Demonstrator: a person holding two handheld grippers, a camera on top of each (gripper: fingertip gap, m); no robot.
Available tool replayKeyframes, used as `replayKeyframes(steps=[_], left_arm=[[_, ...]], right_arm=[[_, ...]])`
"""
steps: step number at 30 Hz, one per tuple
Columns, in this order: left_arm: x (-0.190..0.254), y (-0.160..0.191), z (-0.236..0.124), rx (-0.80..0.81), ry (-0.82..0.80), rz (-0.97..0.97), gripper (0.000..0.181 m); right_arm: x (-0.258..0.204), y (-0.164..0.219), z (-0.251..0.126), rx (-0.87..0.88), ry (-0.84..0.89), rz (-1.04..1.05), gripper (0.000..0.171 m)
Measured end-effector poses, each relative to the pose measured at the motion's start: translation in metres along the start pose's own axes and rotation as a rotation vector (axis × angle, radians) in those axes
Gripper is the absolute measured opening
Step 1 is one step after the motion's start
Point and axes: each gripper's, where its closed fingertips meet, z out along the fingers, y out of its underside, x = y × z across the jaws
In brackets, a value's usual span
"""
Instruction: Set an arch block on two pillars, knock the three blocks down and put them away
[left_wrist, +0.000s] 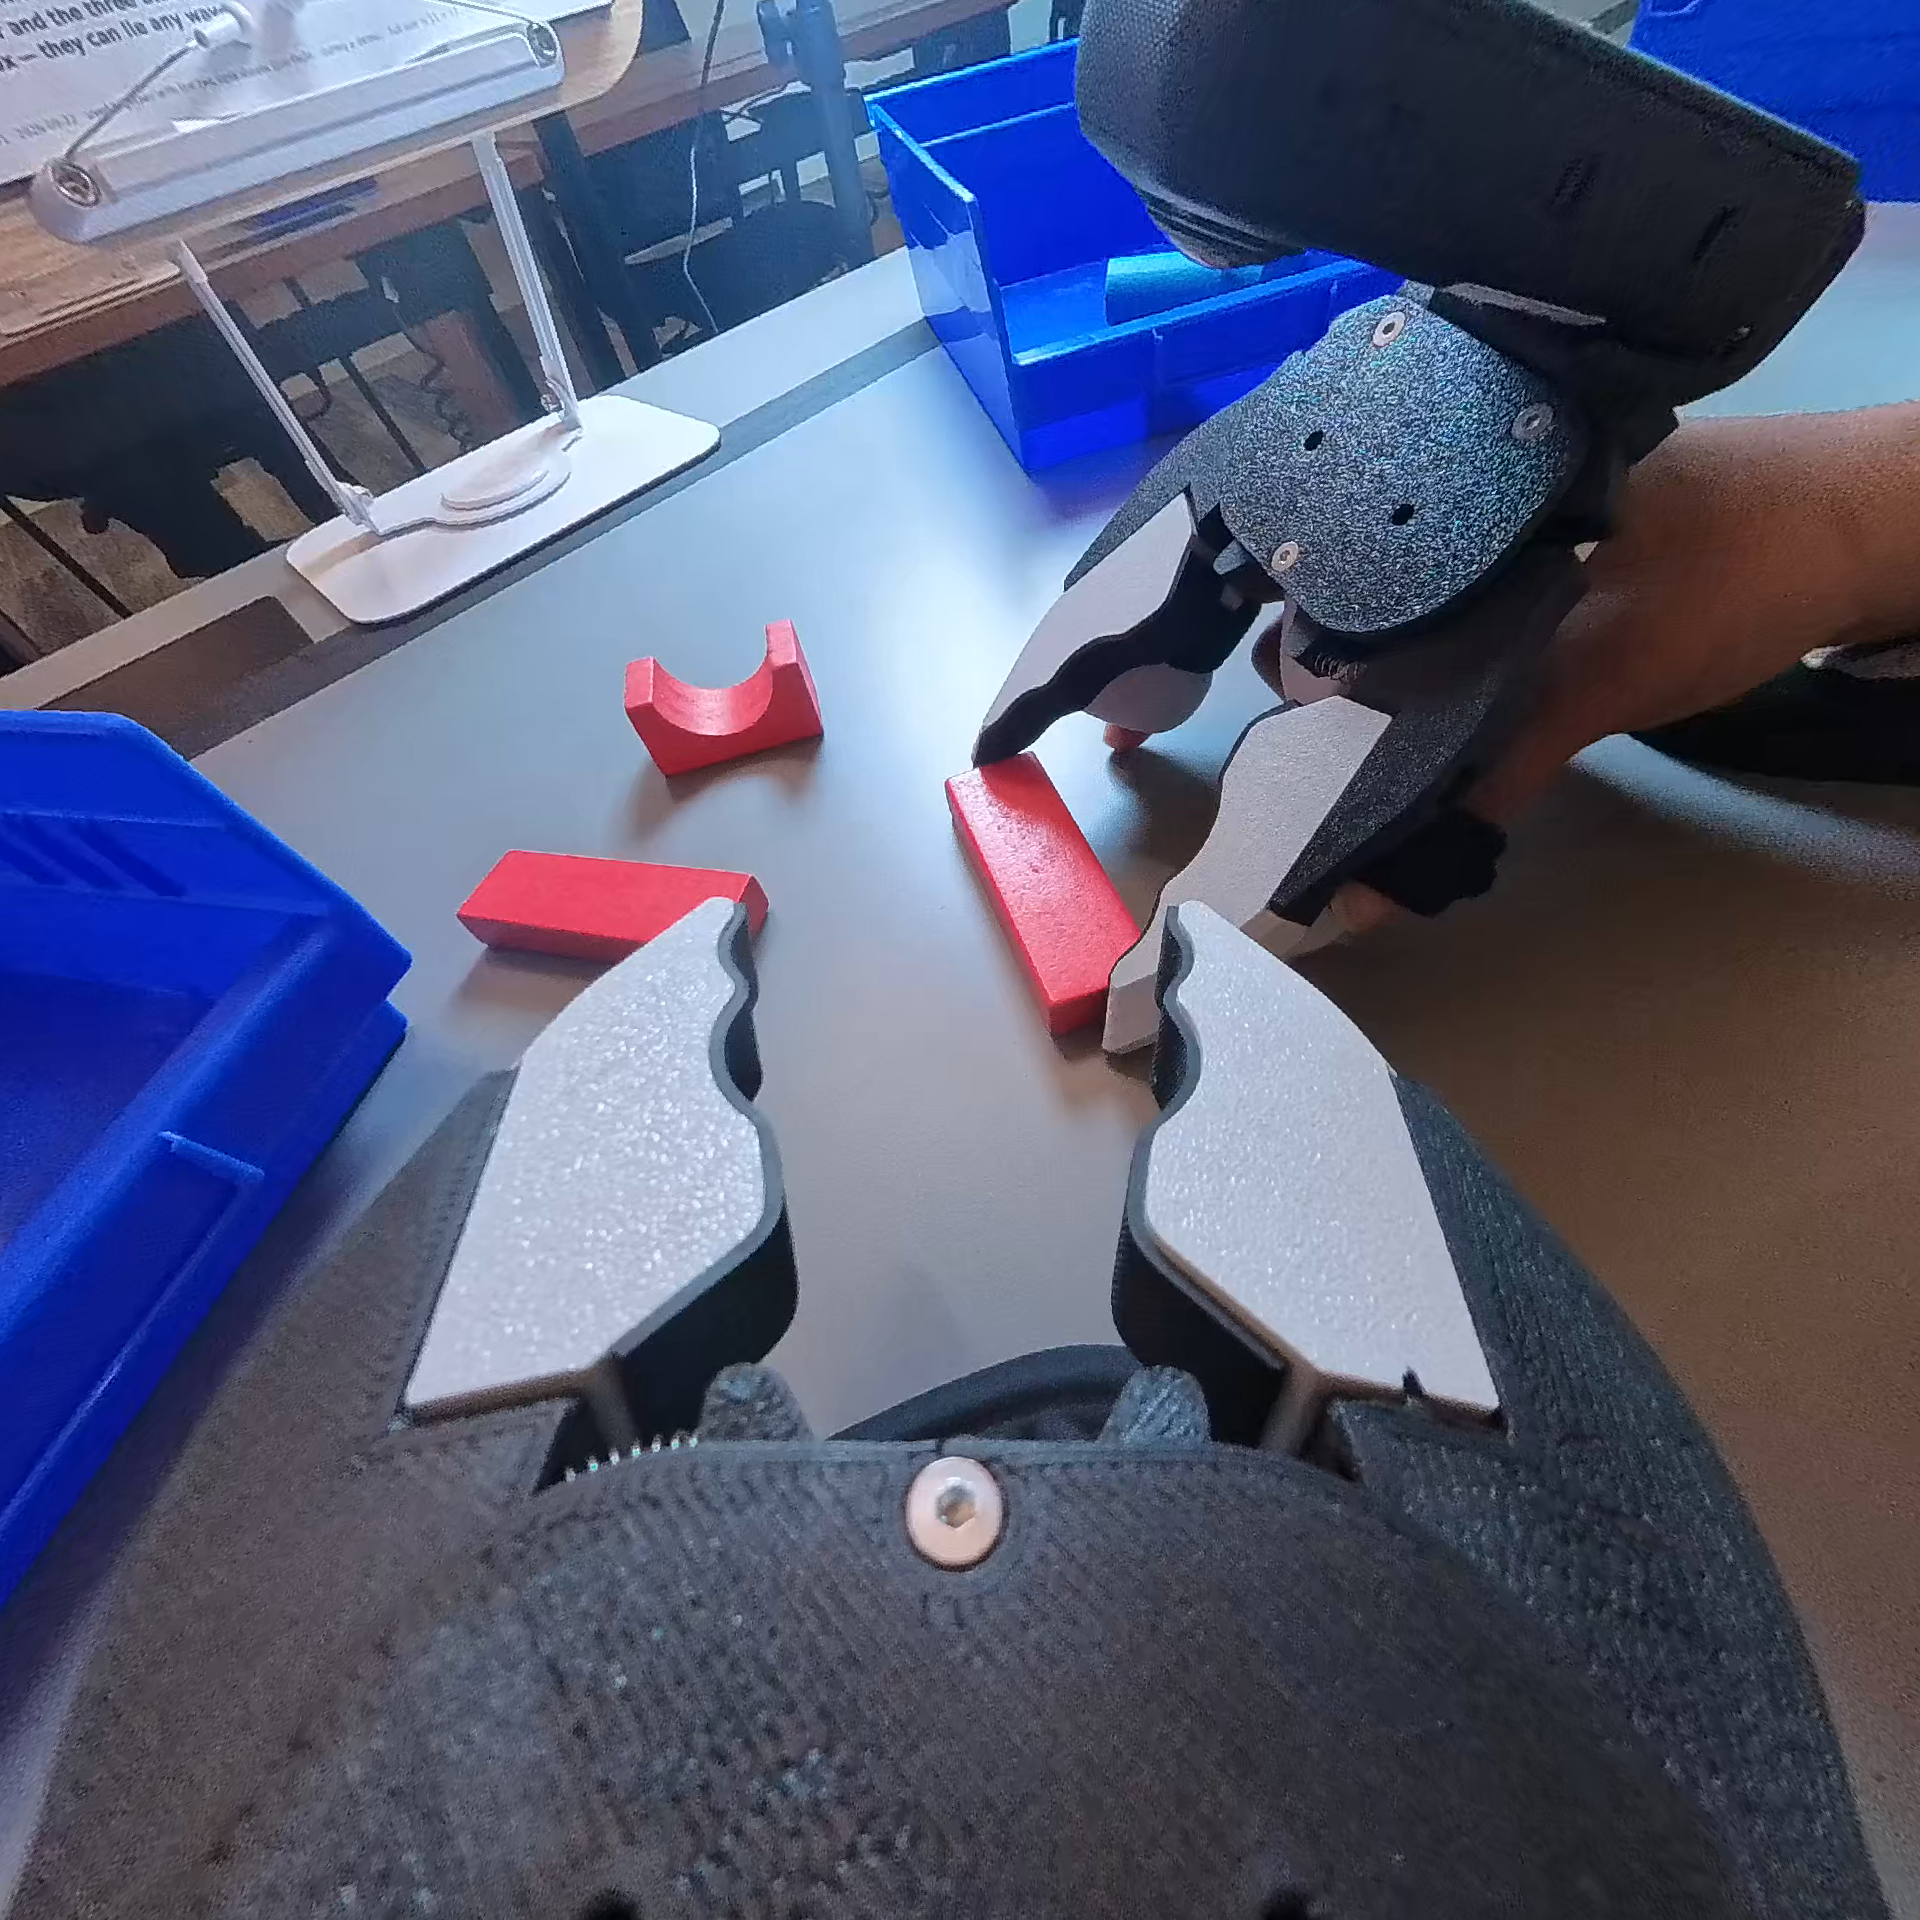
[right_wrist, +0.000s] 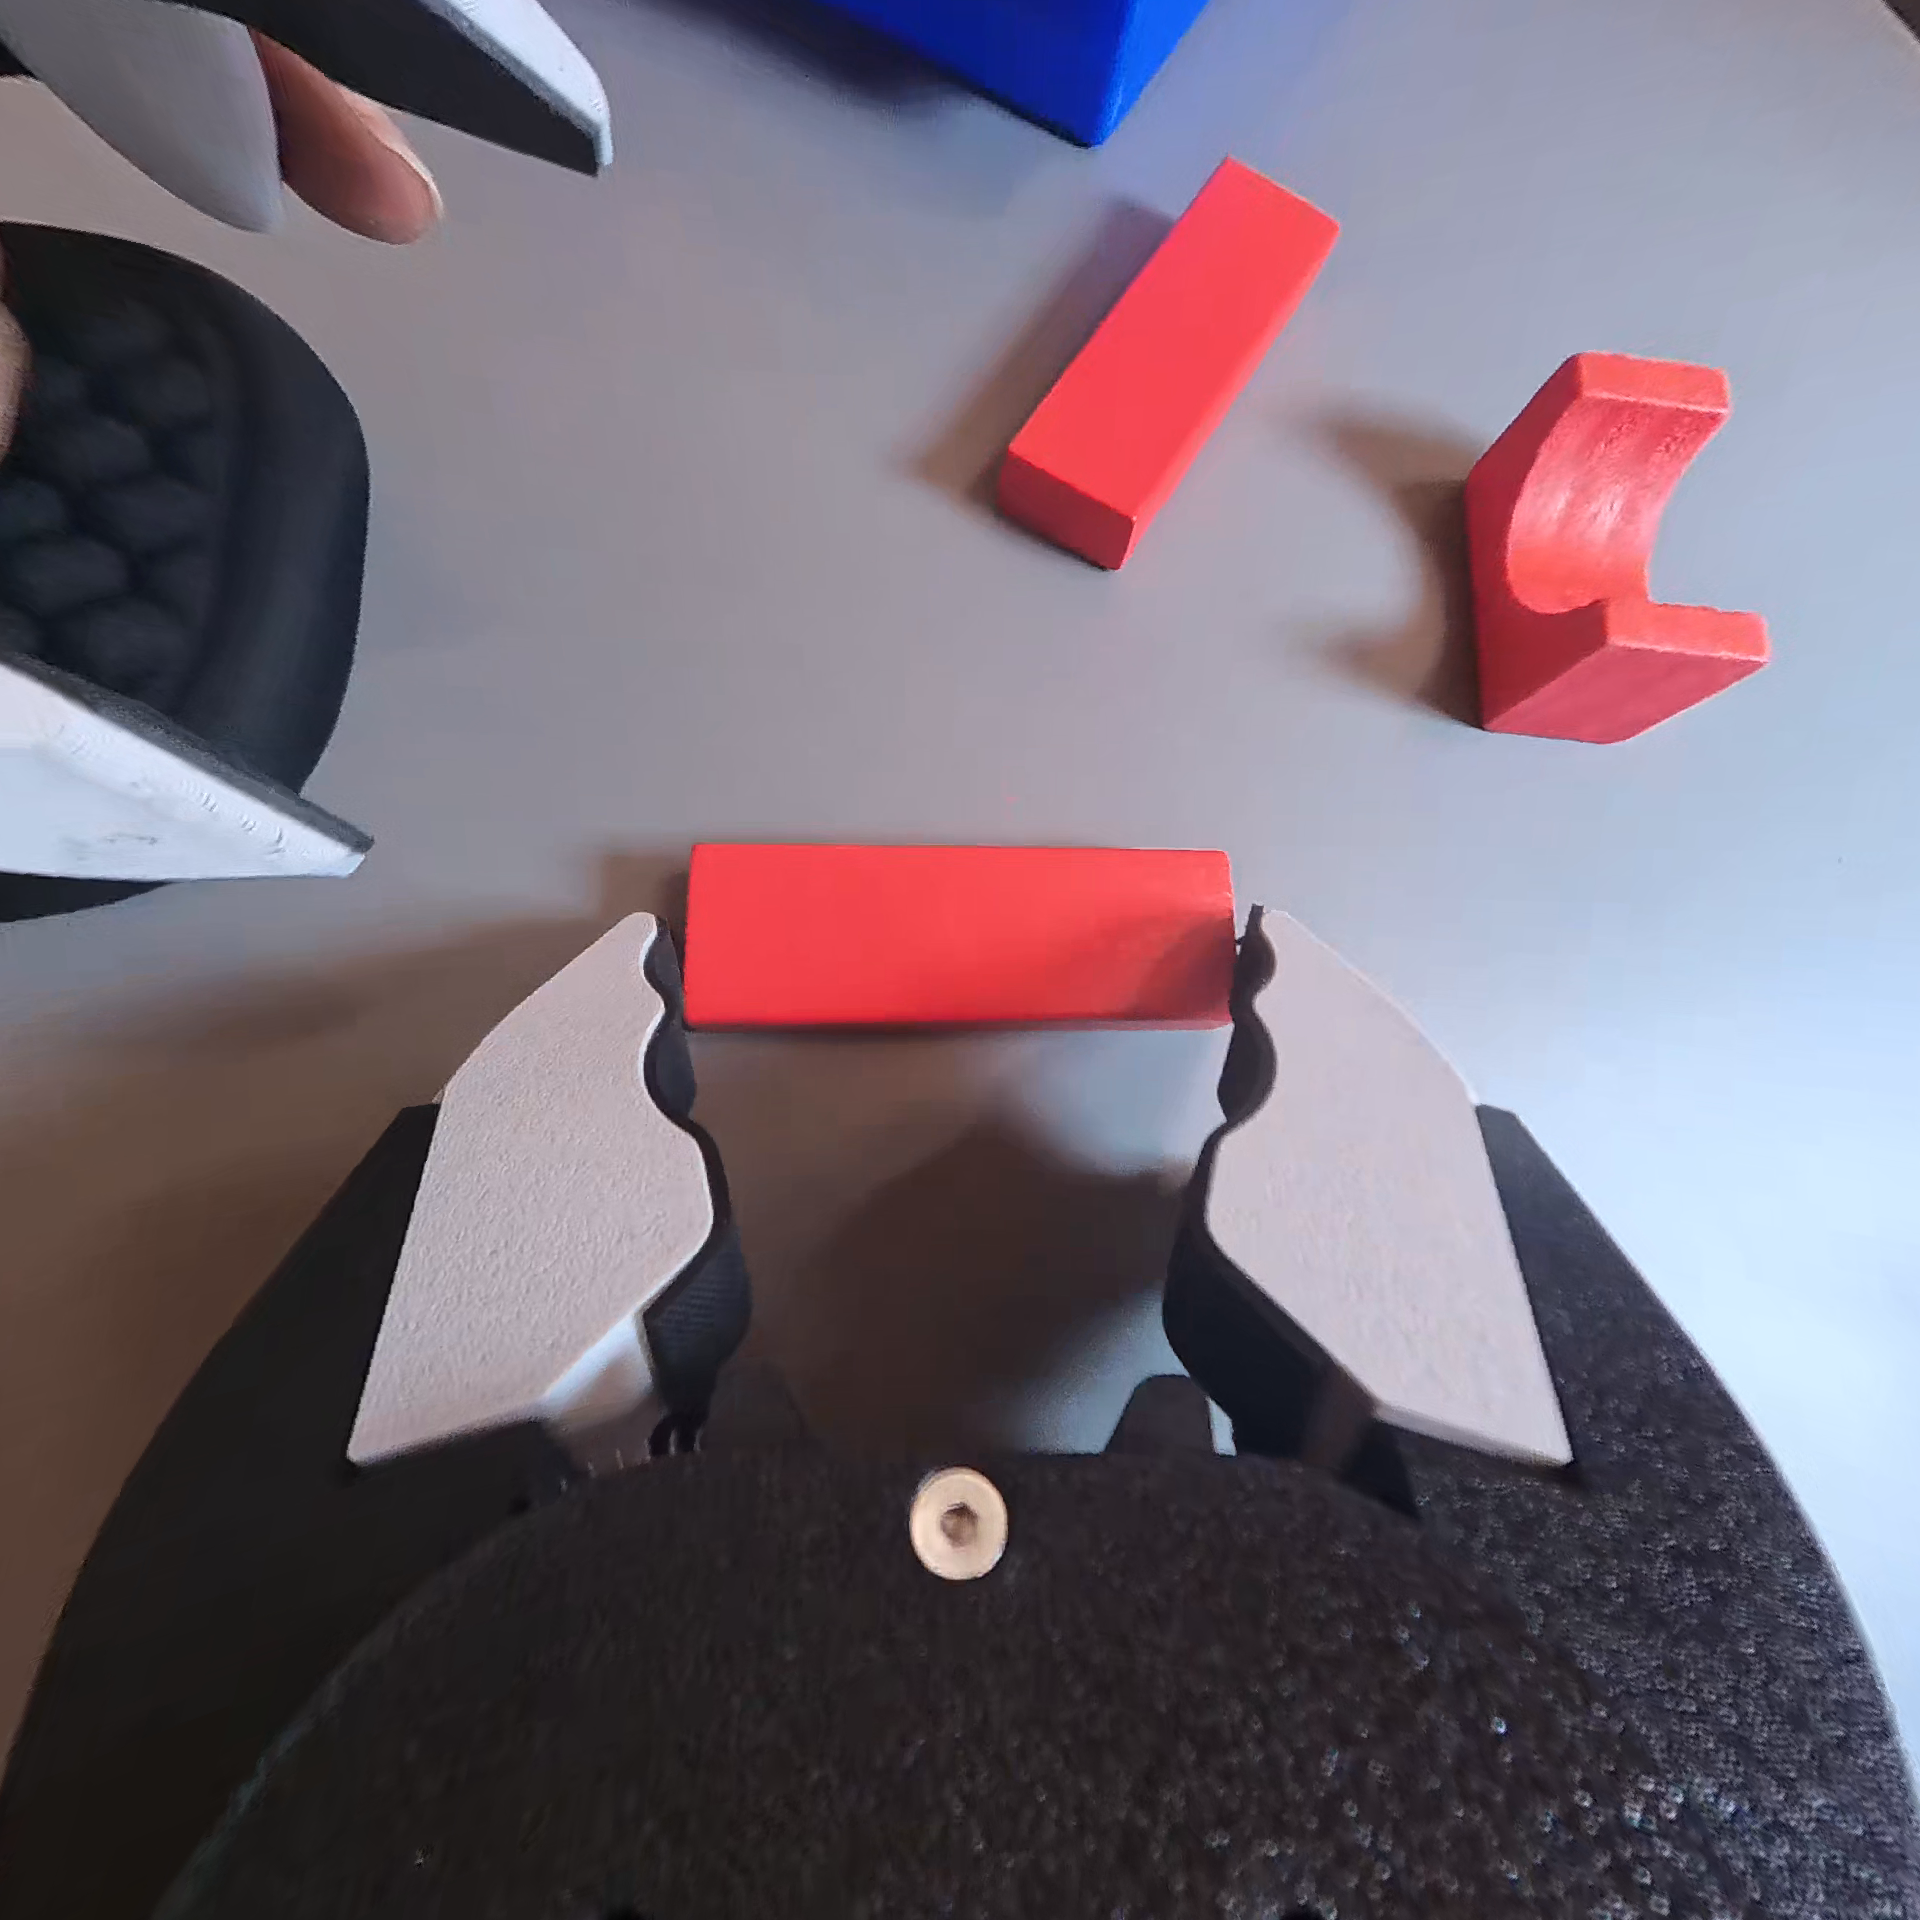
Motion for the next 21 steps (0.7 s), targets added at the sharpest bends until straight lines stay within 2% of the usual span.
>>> replayKeyframes(steps=[4,8,10,13,14,15,17,21], left_arm=[[0.002,-0.001,-0.001,0.003,0.006,0.010,0.074],[0.003,-0.002,-0.001,0.013,0.017,0.008,0.074],[0.003,-0.002,-0.002,0.015,0.019,0.010,0.073],[0.005,-0.003,-0.002,0.018,0.022,0.017,0.073],[0.005,-0.003,-0.003,0.019,0.022,0.018,0.073],[0.005,-0.003,-0.003,0.020,0.023,0.019,0.073],[0.005,-0.003,-0.003,0.019,0.025,0.017,0.073],[0.005,-0.003,-0.003,0.023,0.027,0.015,0.073]], right_arm=[[0.013,-0.009,-0.013,0.084,0.013,0.008,0.100],[0.099,-0.033,-0.068,0.296,0.245,0.113,0.100],[0.157,-0.017,-0.099,0.333,0.399,0.202,0.100],[0.230,0.031,-0.135,0.322,0.588,0.314,0.100],[0.247,0.049,-0.142,0.285,0.648,0.321,0.082],[0.260,0.064,-0.147,0.241,0.707,0.325,0.079],[0.274,0.079,-0.153,0.205,0.778,0.335,0.088],[0.271,0.067,-0.161,0.251,0.814,0.300,0.084]])
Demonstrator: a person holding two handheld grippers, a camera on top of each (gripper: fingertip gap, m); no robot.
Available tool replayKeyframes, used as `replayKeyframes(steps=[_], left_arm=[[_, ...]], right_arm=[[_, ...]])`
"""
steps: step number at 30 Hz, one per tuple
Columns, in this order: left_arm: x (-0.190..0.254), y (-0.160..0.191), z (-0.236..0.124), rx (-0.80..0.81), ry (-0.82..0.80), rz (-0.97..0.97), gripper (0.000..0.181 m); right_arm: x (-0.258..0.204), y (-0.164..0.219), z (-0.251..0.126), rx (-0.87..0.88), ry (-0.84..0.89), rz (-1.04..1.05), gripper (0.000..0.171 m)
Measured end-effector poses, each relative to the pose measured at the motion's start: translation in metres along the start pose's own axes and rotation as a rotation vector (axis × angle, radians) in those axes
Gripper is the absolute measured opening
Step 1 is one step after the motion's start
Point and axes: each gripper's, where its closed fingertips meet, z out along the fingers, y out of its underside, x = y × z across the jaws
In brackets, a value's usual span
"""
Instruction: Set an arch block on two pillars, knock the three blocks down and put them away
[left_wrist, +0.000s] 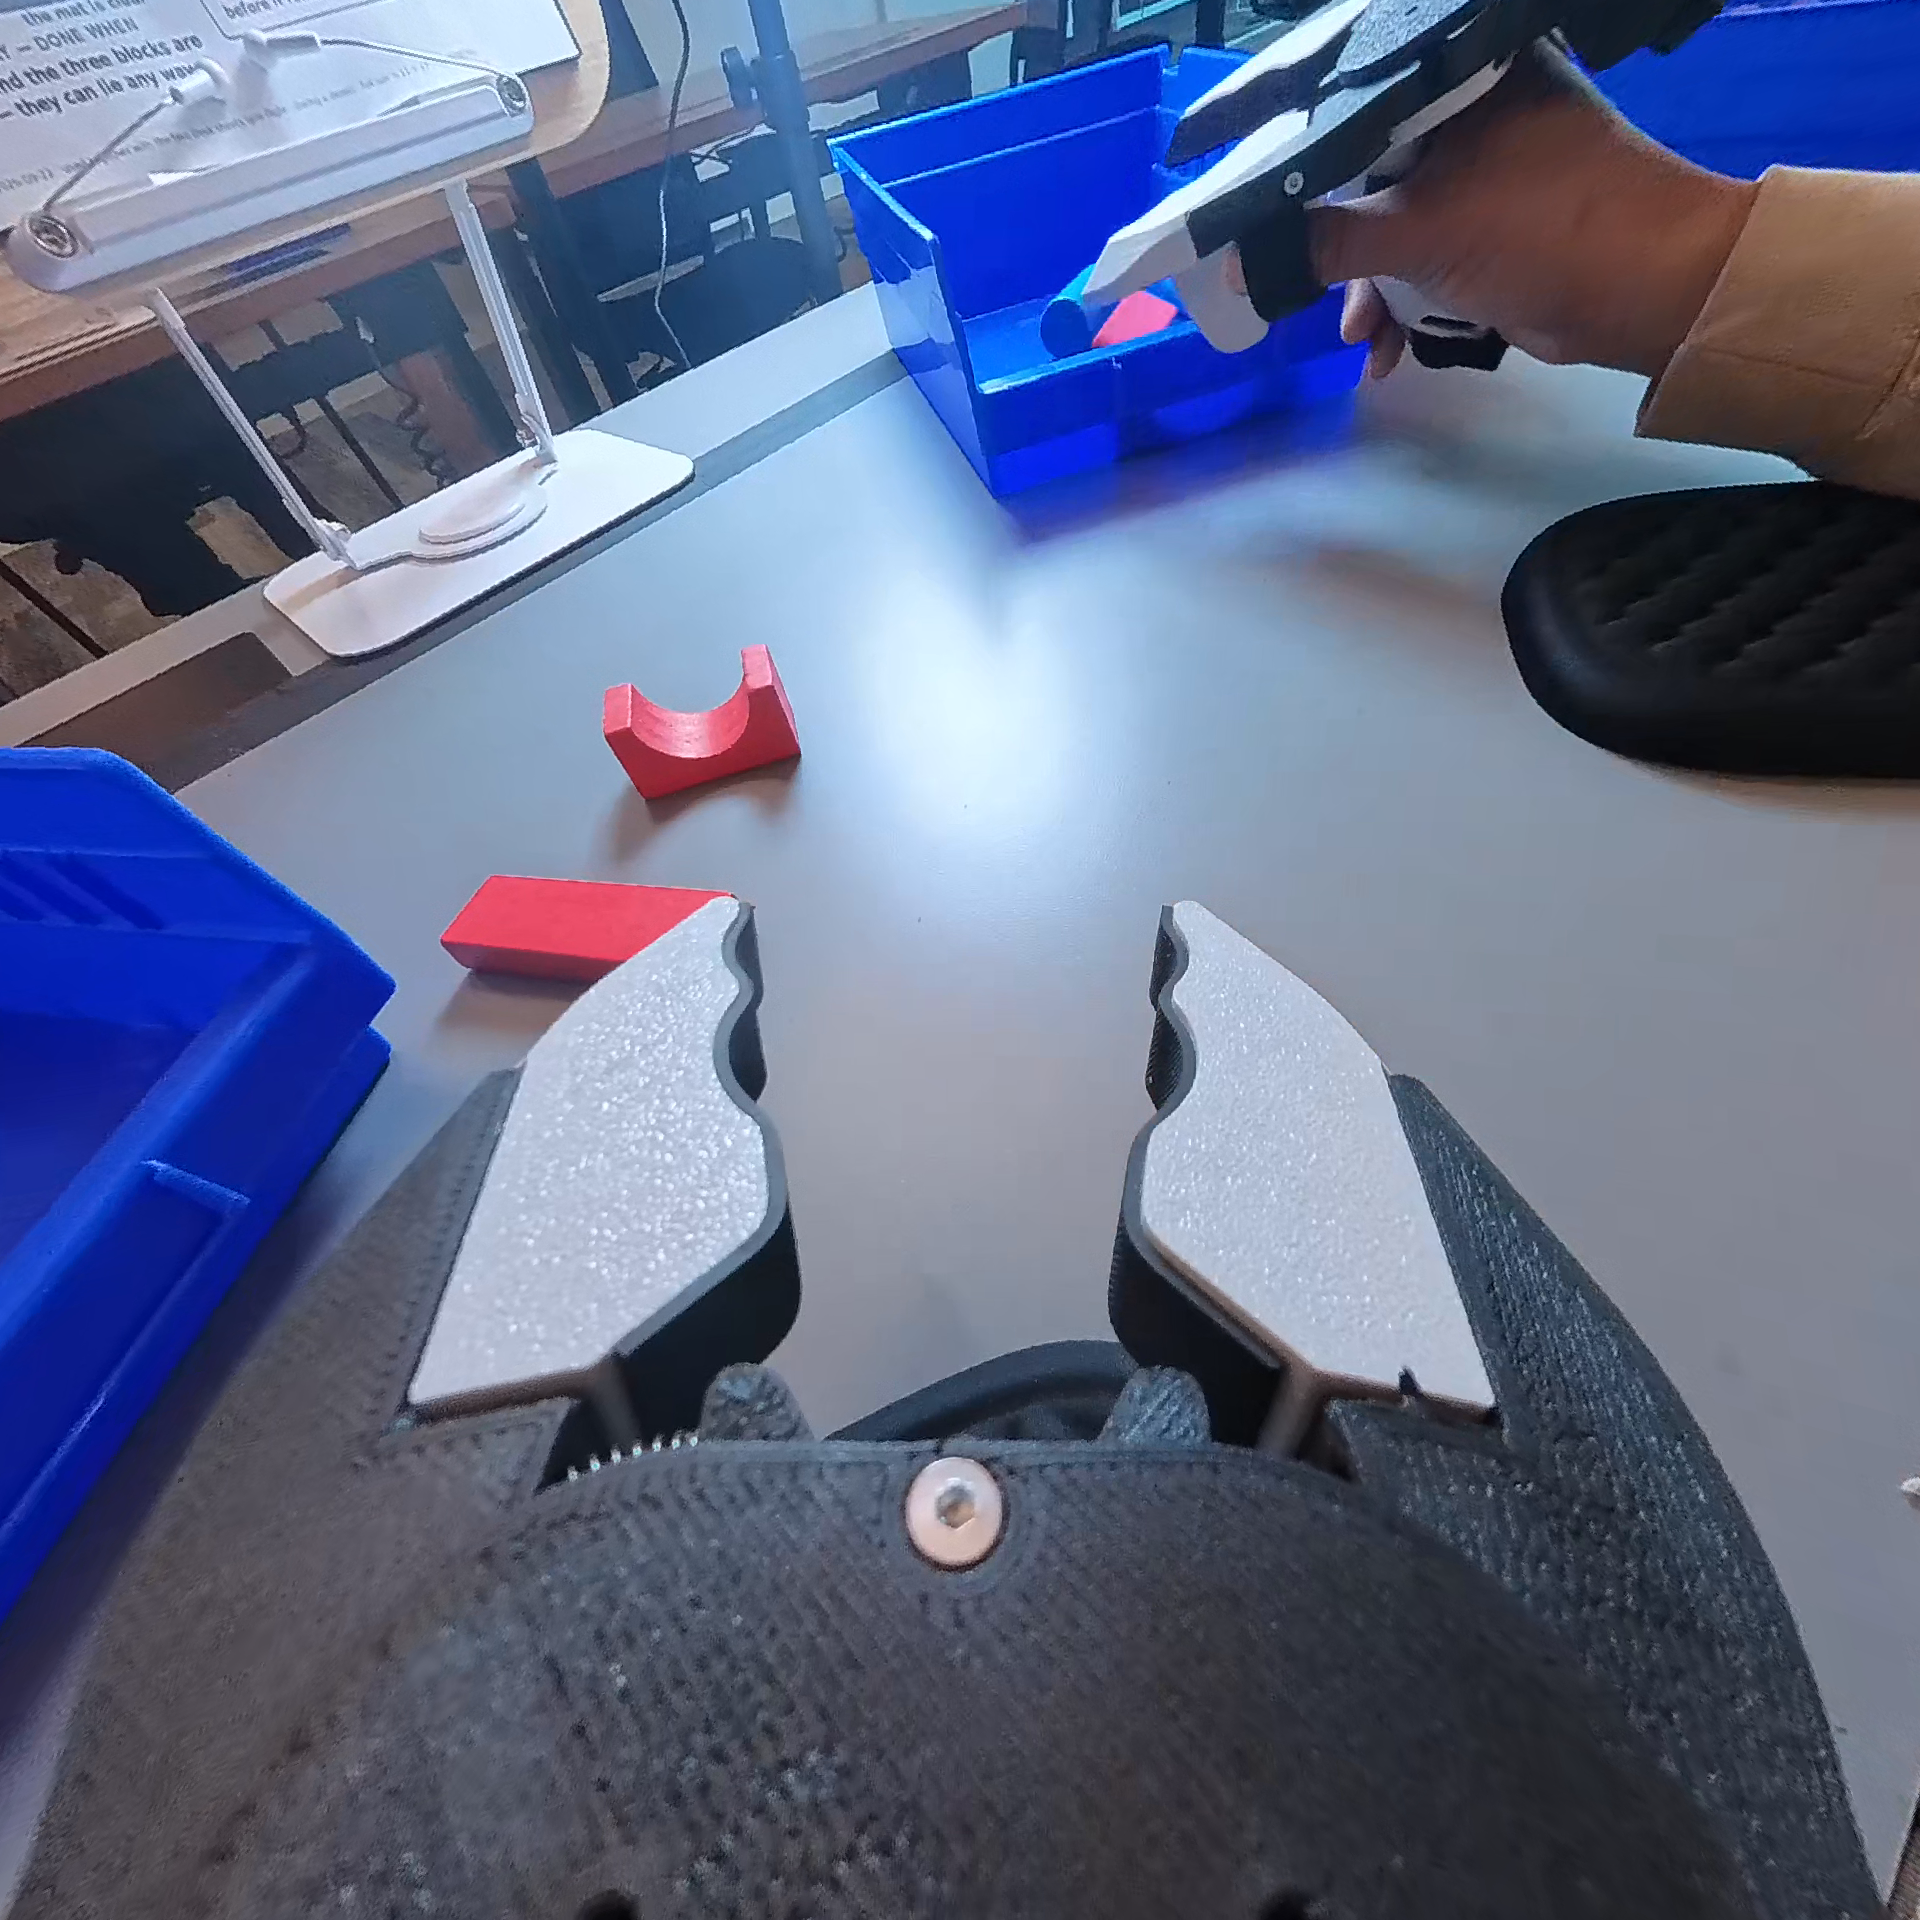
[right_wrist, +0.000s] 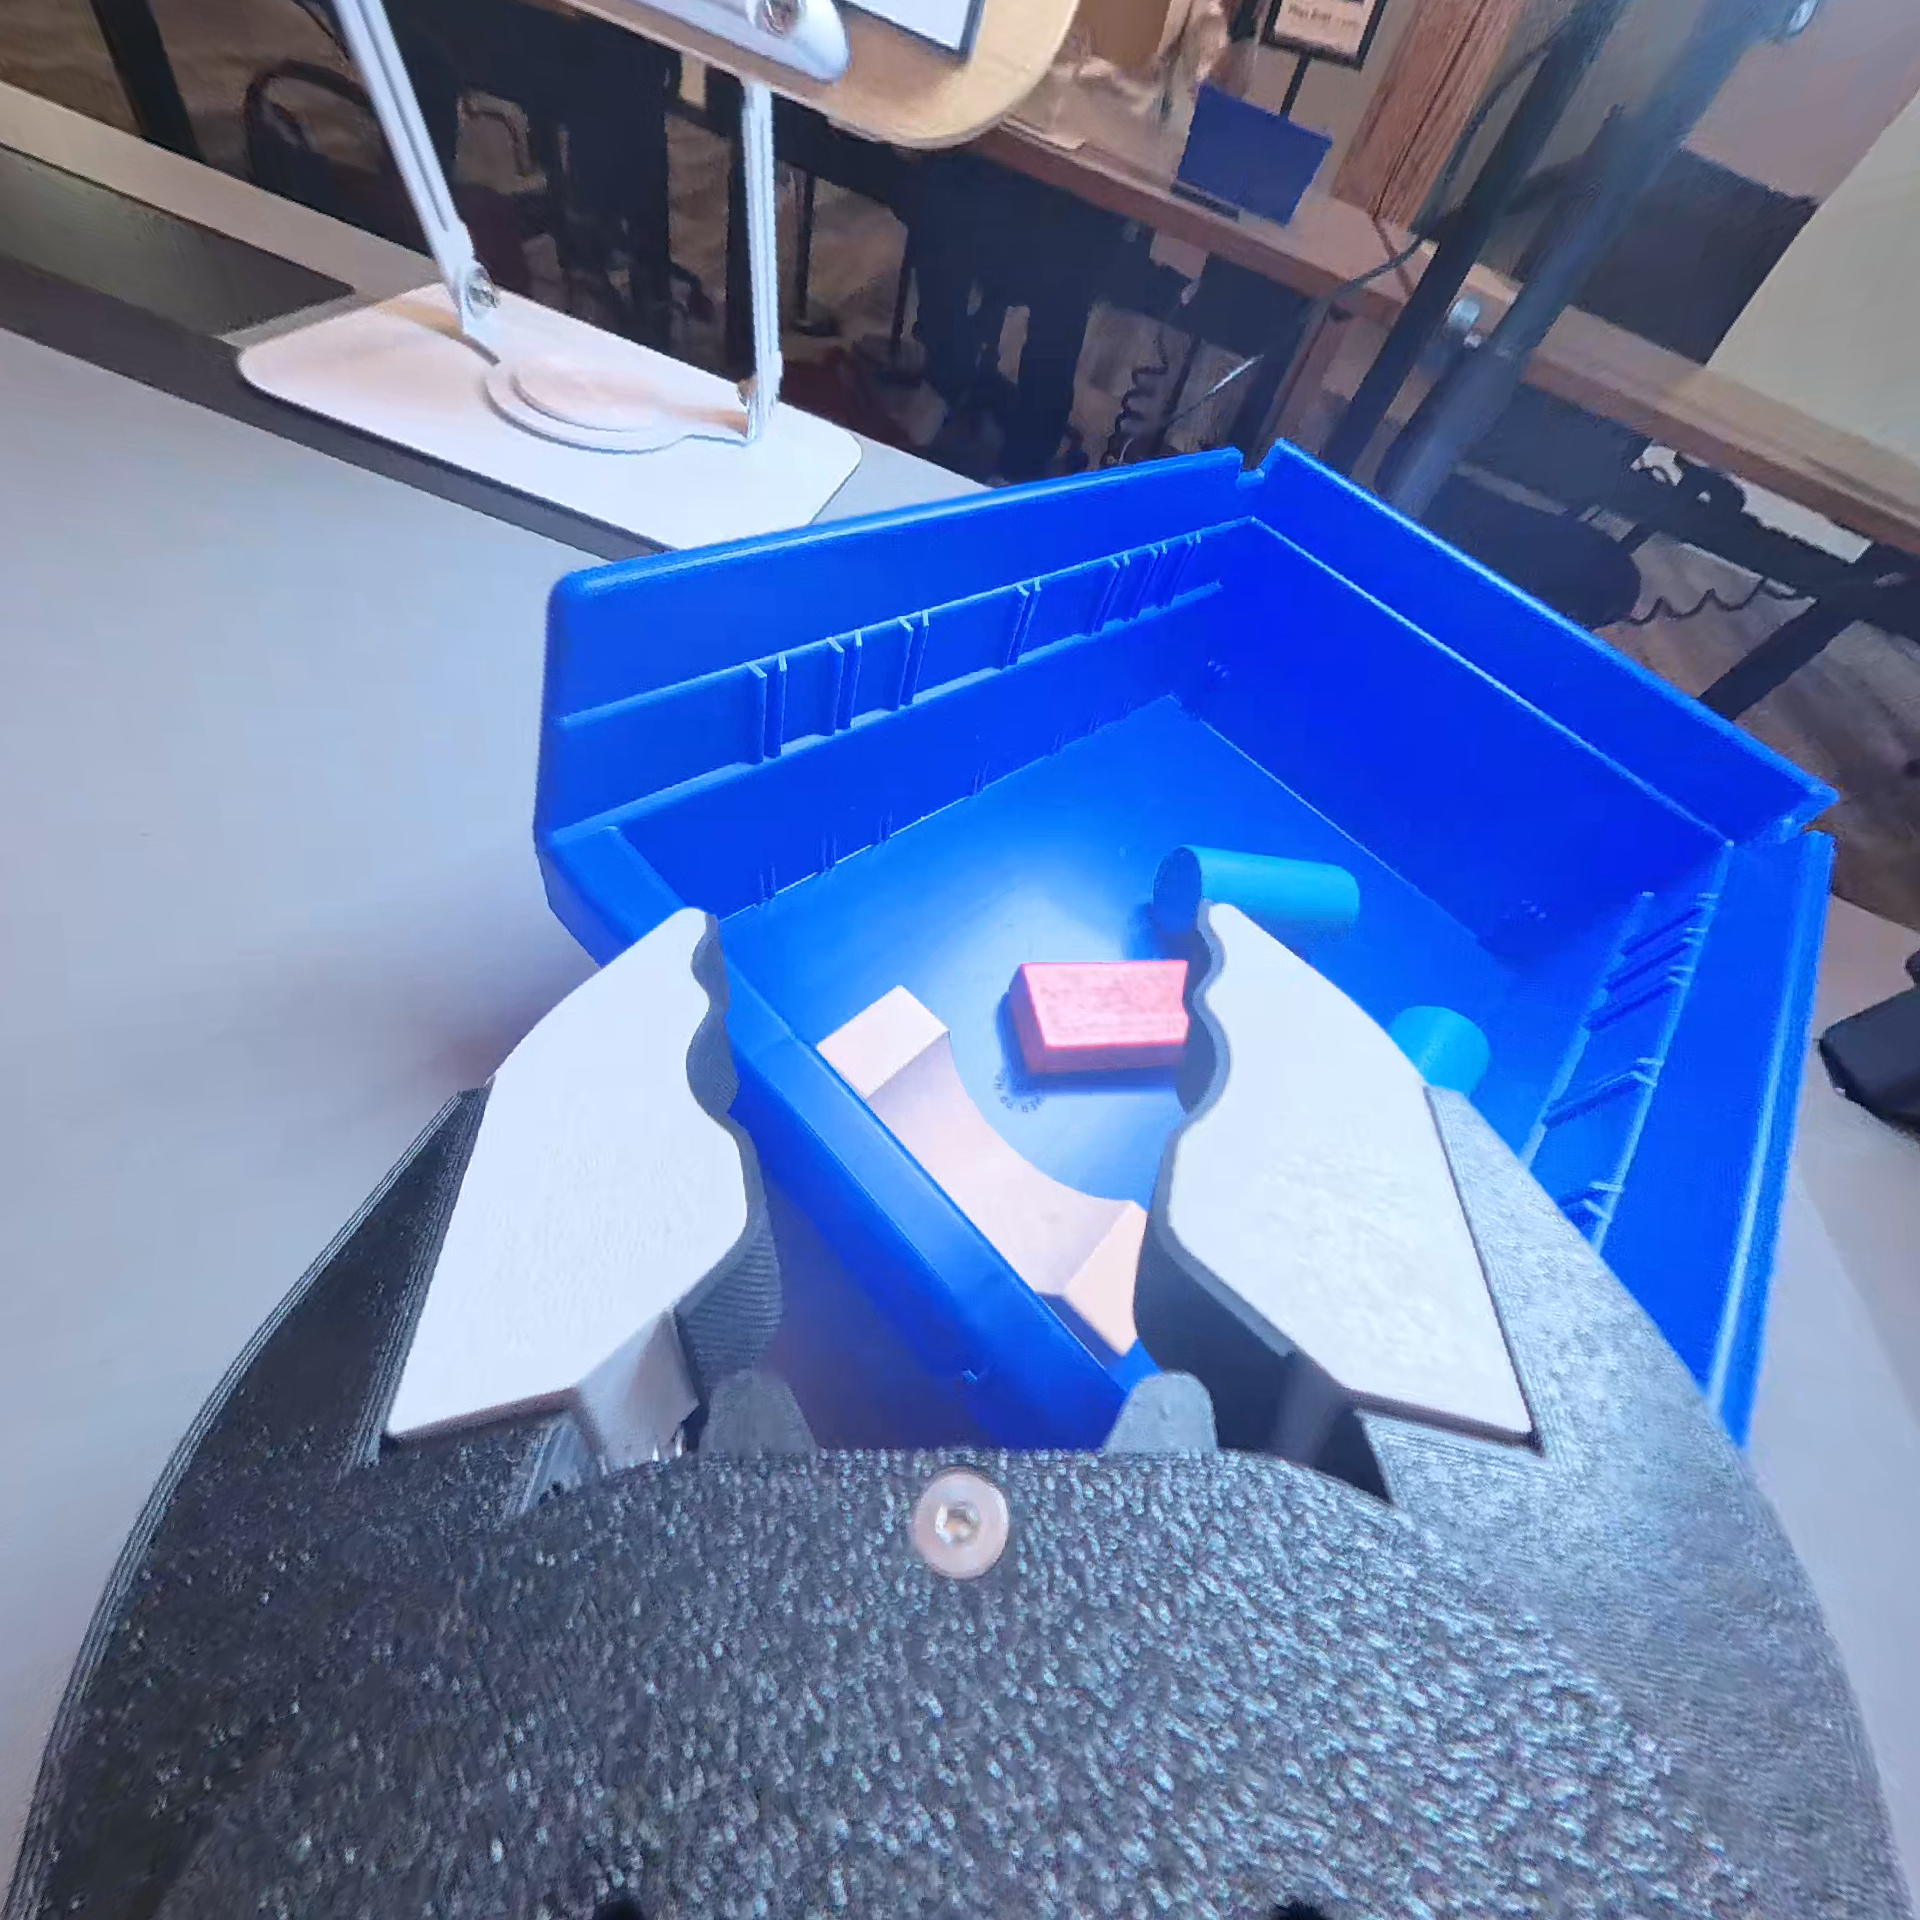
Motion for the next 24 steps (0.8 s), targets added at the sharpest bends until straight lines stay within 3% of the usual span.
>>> replayKeyframes(steps=[15,19,24], left_arm=[[0.002,0.003,0.001,-0.015,0.008,0.010,0.072],[0.002,0.003,0.002,-0.019,0.008,0.010,0.072],[0.003,0.005,0.004,-0.031,0.010,0.014,0.071]], right_arm=[[-0.037,-0.005,-0.008,0.047,-0.119,-0.030,0.080],[-0.078,-0.015,-0.016,0.084,-0.248,-0.062,0.075],[-0.172,-0.023,-0.021,0.093,-0.479,-0.158,0.070]])
